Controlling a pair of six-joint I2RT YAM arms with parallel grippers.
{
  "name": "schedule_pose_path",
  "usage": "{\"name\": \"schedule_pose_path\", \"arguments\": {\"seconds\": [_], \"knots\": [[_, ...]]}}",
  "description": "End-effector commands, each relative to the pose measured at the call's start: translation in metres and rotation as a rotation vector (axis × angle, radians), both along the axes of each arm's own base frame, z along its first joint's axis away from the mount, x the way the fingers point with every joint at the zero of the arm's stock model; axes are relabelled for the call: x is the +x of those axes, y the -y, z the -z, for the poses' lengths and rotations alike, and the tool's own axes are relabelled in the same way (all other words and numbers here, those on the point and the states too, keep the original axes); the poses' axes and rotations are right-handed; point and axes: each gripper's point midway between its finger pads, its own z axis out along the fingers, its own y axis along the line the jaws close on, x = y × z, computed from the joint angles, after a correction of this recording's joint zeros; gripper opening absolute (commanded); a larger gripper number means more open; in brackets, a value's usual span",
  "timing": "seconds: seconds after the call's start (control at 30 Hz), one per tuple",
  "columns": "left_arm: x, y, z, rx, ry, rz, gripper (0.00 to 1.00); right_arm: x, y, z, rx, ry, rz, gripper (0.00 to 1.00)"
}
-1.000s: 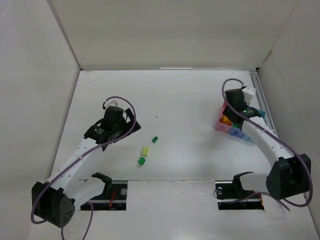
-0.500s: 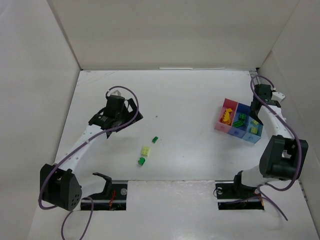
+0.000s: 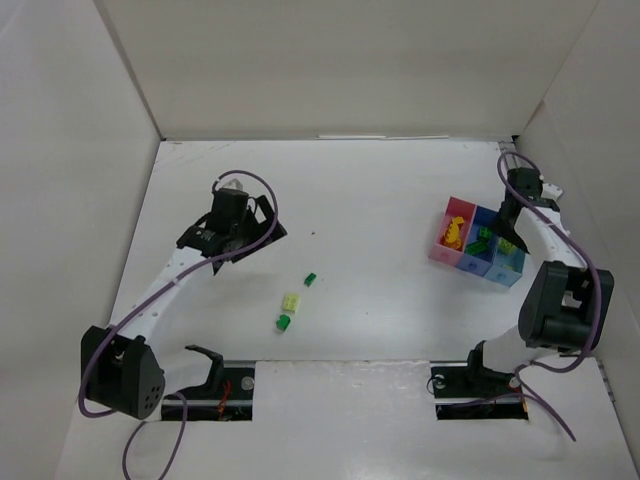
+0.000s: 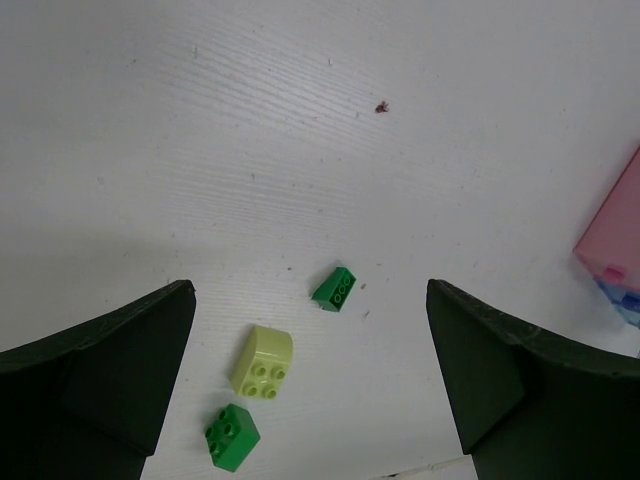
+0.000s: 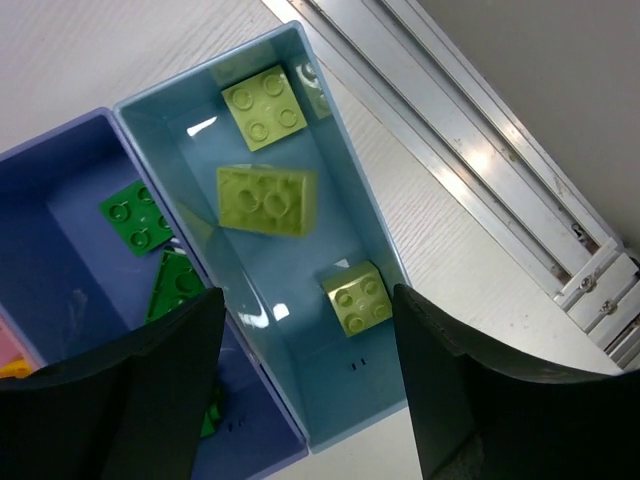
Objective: Sort the legos into containers by color
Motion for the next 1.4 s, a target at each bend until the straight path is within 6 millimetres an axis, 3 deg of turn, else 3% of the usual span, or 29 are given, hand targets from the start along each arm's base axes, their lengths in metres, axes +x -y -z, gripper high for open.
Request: {"name": "schedule_pose_path", "arguments": {"seconds": [0.0, 0.07, 0.1, 0.13, 0.2, 0.23, 0.3, 0.33, 0.4, 0.43, 0.53, 0.57, 0.63, 0.67, 0.7, 0.73, 0.97, 1.03, 1.1, 1.27, 1.33, 1.37], "knots": [[0.002, -0.002, -0.034, -0.023, 0.098, 0.000, 1.00, 0.015, 0.000, -0.037, -0.007, 0.116, -0.047, 0.74], [-0.002, -0.005, -0.034, -0.022, 0.097, -0.014, 1.00, 0.022, -0.012, -0.058, 0.021, 0.191, -0.138, 0.77], [-0.003, -0.006, -0.037, -0.025, 0.106, -0.014, 1.00, 0.024, -0.025, -0.059, 0.031, 0.205, -0.194, 0.78], [-0.007, -0.009, -0.037, -0.015, 0.102, -0.023, 1.00, 0.026, -0.037, -0.081, 0.007, 0.253, -0.278, 0.78], [-0.012, -0.018, -0.038, 0.012, 0.100, -0.048, 1.00, 0.035, -0.072, -0.098, 0.003, 0.322, -0.447, 0.82], [-0.014, -0.021, -0.045, 0.010, 0.114, -0.067, 1.00, 0.039, -0.115, -0.106, 0.004, 0.349, -0.581, 0.82], [-0.024, -0.033, -0.043, 0.029, 0.087, -0.127, 1.00, 0.038, -0.170, -0.124, -0.009, 0.427, -0.760, 0.85], [-0.028, -0.035, -0.044, 0.025, 0.084, -0.144, 1.00, 0.026, -0.229, -0.120, 0.027, 0.441, -0.926, 0.85], [-0.041, -0.044, -0.047, 0.013, 0.069, -0.193, 1.00, 0.014, -0.293, -0.125, 0.105, 0.518, -1.072, 0.89], [-0.044, -0.045, -0.050, -0.007, 0.069, -0.211, 1.00, -0.010, -0.344, -0.119, 0.168, 0.514, -1.197, 0.89], [-0.060, -0.052, -0.058, -0.026, 0.088, -0.239, 1.00, -0.038, -0.413, -0.098, 0.257, 0.471, -1.283, 0.90], [-0.065, -0.056, -0.061, -0.047, 0.103, -0.274, 1.00, -0.061, -0.448, -0.100, 0.298, 0.467, -1.351, 0.90], [-0.077, -0.061, -0.061, -0.051, 0.092, -0.298, 1.00, -0.079, -0.483, -0.070, 0.351, 0.379, -1.319, 0.90], [-0.081, -0.065, -0.062, -0.043, 0.095, -0.307, 1.00, -0.091, -0.503, -0.078, 0.345, 0.406, -1.302, 0.91], [-0.086, -0.066, -0.066, -0.060, 0.111, -0.314, 1.00, -0.096, -0.512, -0.073, 0.347, 0.400, -1.267, 0.93], [-0.090, -0.066, -0.067, -0.068, 0.112, -0.306, 1.00, -0.102, -0.520, -0.051, 0.374, 0.351, -1.170, 0.95], [-0.102, -0.071, -0.073, -0.064, 0.141, -0.290, 1.00, -0.123, -0.576, -0.011, 0.541, 0.280, -0.950, 0.94], [-0.105, -0.072, -0.073, -0.059, 0.145, -0.283, 1.00, -0.123, -0.579, -0.006, 0.519, 0.282, -0.913, 0.90], [-0.106, -0.070, -0.077, -0.064, 0.165, -0.263, 1.00, -0.126, -0.580, 0.013, 0.489, 0.255, -0.871, 0.89], [-0.109, -0.067, -0.085, -0.094, 0.220, -0.228, 1.00, -0.123, -0.593, 0.025, 0.475, 0.235, -0.852, 0.85], [-0.109, -0.065, -0.085, -0.099, 0.218, -0.221, 1.00, -0.125, -0.585, 0.040, 0.435, 0.194, -0.835, 0.85], [-0.109, -0.065, -0.085, -0.092, 0.219, -0.215, 1.00, -0.125, -0.586, 0.037, 0.441, 0.194, -0.824, 0.85]]}}
